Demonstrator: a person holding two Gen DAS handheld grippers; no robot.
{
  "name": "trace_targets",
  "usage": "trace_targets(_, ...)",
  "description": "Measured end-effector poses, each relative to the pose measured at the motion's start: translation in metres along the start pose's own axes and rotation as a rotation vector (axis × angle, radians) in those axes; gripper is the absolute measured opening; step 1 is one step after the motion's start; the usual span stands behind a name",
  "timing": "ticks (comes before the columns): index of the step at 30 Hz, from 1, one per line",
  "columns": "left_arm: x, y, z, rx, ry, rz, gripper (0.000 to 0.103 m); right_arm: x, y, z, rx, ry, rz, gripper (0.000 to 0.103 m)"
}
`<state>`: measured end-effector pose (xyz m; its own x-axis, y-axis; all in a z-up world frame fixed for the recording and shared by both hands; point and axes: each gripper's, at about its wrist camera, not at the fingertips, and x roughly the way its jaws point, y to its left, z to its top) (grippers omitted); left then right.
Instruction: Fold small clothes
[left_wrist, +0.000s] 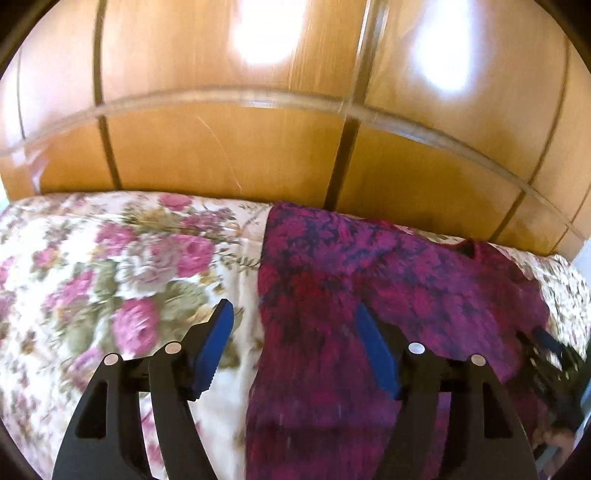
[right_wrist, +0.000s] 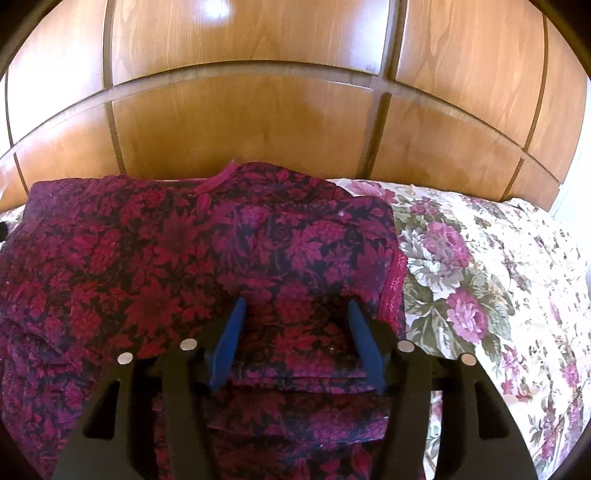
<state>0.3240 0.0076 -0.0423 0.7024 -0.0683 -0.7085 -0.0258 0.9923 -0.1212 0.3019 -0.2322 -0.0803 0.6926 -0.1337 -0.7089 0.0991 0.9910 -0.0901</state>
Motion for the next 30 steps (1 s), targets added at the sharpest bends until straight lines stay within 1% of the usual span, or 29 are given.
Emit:
trace_targets(1, -0.01, 0.0, -0.004, 0.014, -0.014, 0.011, 0.068, -0.001, 0.001, 0.0, 0.0, -0.001, -0.016, 0.073)
trace_targets(2, -0.022, 0.0, -0.009, 0.024, -0.029, 0.017, 0.074, -0.004, 0.001, 0.001, 0.004, 0.0, -0.032, 0.078)
trace_targets(3, -0.035, 0.0, -0.014, 0.034, -0.049, 0.013, 0.078, -0.007, -0.001, 0.002, 0.013, 0.006, -0.03, 0.084)
trace_targets(4, -0.045, 0.0, -0.018, 0.043, -0.061, 0.009, 0.078, -0.01, -0.003, 0.003, 0.028, 0.012, -0.035, 0.093)
trace_targets(5, -0.056, -0.002, -0.024, 0.062, -0.079, 0.012, 0.078, -0.016, -0.007, 0.003, 0.058, 0.016, -0.025, 0.093)
trace_targets(6, -0.063, -0.003, -0.027, 0.072, -0.086, 0.018, 0.078, -0.02, -0.011, 0.001, 0.085, 0.023, 0.0, 0.093)
trace_targets(8, -0.076, -0.003, -0.036, 0.084, -0.098, 0.016, 0.078, -0.028, -0.016, -0.005, 0.117, 0.039, 0.023, 0.094)
trace_targets(12, -0.099, -0.004, -0.052, 0.084, -0.107, -0.011, 0.078, -0.048, -0.02, -0.018, 0.113, 0.058, 0.041, 0.096)
trace_targets(15, -0.11, -0.007, -0.065, 0.098, -0.112, -0.014, 0.078, -0.061, -0.025, -0.03, 0.101, 0.076, 0.042, 0.098)
trace_targets(23, -0.132, -0.008, -0.094, 0.088, -0.093, -0.038, 0.078, -0.084, -0.041, -0.068, 0.072, 0.151, 0.042, 0.099)
trace_targets(30, -0.135, -0.002, -0.124, 0.067, -0.042, -0.053, 0.078, -0.107, -0.061, -0.098, 0.095, 0.205, 0.062, 0.099)
